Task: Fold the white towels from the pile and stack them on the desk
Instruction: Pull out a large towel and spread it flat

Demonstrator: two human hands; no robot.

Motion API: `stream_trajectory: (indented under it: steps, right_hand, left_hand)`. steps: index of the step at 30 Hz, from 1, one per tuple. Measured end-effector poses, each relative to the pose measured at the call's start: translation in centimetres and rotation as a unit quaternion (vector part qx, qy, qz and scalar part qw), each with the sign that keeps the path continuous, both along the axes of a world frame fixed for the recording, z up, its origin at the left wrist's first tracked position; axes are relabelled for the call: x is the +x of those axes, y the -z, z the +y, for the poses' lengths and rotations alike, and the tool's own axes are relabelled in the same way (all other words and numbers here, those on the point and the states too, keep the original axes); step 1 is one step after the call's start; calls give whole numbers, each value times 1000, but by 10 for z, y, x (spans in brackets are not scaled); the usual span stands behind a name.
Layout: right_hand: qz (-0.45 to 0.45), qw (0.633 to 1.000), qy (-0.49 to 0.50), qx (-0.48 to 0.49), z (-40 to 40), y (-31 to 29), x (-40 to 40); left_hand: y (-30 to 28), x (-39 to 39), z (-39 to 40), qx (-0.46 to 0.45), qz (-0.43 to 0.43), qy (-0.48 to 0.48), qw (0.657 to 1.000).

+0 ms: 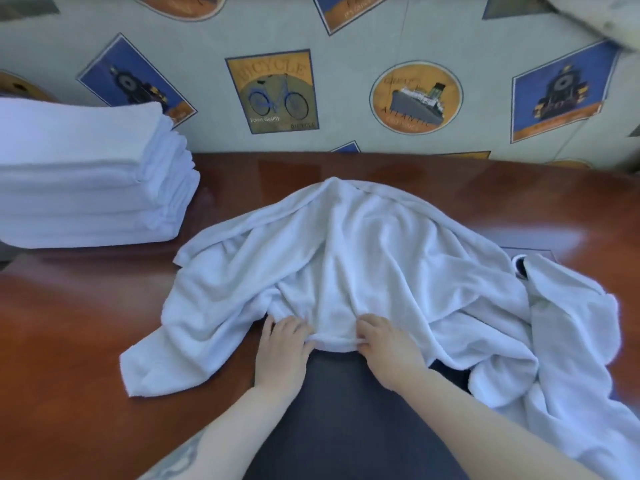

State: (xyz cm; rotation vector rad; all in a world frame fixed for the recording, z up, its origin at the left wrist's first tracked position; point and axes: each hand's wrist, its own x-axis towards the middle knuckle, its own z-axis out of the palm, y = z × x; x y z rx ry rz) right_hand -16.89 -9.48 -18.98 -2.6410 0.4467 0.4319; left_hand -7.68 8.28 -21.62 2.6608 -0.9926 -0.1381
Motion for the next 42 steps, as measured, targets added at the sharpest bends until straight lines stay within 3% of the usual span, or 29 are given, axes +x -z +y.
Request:
stream_trajectory:
  steps: [2,5,7,9,11,13,14,16,17,19,20,22,24,27,32,36,38,42]
  right_hand:
    - [46,998,2,-31,-2,-13,-10]
    - [106,991,-39,-77,-20,-18,-37]
    - [173,977,-61,-108,-33,-14,-63]
    - [243,960,-39,-133,-45,-12,-88]
    - [290,946,-15,-147,-52,-12,-105]
    - [300,942,15,-150,-51,-14,-122]
    - [292,945,69,-128,-44,-16,-126]
    - [227,960,127,-101,-27,-18,-126]
    - [166,974,97,-122,-13,-20,-125]
    - [4,993,-3,-119,21,-19,-124]
    - [-57,993,-54,-83,40,-20,-122]
    - [-94,981,-165,-29,75,-14,-118]
    - [-52,980,-193,-16,99,0,-111]
    - [-22,987,-155,-31,112,12,-101]
    - [5,997,-74,-23,109,5,-80]
    - [25,999,-23,22,98,-19,-42]
    - [2,1000,8,29,85,-44,-15]
    - [-105,985,75,-118,71,-83,23]
  left_hand:
    - [-16,-11,-6,31,61,-43,997]
    - [-26,-42,-17,112,172,-20,979]
    - [-30,-74,-23,102,285,16,953]
    - [-27,-101,-22,78,339,42,936]
    - [-22,-114,-11,72,307,89,945]
    - [-16,-122,6,70,184,125,973]
    - [-12,-123,16,46,94,106,989]
    - [-9,-125,36,25,10,-32,999]
    - [-9,-122,48,26,24,-128,991]
    - [-6,-115,72,-4,108,-312,944]
    - [-3,-113,85,-33,140,-374,916]
    - [0,-111,110,-72,155,-428,887]
    - [-3,-109,131,-64,145,-394,905]
    - [-9,-101,156,-38,155,-315,936]
    - [-3,-84,184,1,131,-299,945]
    - [-27,-52,190,-117,186,-282,934]
    - [-50,-23,187,-159,173,-252,939]
    - [-99,44,168,-269,171,-223,921]
